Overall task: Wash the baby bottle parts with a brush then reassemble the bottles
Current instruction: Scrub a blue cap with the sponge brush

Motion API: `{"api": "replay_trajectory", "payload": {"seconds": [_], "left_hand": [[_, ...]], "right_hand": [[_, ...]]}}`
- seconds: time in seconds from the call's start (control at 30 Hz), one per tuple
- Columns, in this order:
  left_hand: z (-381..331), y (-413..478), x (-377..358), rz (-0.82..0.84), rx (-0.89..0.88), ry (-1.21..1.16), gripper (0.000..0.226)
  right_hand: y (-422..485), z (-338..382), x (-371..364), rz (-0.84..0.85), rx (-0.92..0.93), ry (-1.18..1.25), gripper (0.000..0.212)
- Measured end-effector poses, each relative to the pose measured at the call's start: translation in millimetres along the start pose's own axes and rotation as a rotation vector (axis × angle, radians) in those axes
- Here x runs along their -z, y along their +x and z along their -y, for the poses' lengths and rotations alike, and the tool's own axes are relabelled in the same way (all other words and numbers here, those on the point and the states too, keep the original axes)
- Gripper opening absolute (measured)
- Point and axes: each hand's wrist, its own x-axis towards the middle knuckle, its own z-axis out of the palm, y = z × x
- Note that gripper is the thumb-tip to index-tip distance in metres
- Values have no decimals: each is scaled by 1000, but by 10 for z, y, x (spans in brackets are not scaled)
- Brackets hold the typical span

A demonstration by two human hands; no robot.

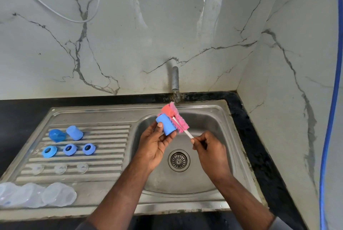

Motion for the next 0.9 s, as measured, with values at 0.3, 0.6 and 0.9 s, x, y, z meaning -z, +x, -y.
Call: {"api": "replay_trajectory", "payload": {"seconds": [0.3,0.6,0.9], "left_hand": [[-9,-34,-34,36,37,-85,27],[7,6,-38,56,-19,114,31],[-62,135,304,23,-211,493,65]], "right_hand": [[6,8,-35,-3,-23,30,18],[-22,-32,-54,17,121,-5,21],[139,-98,44,-9,79,-77,10]]}}
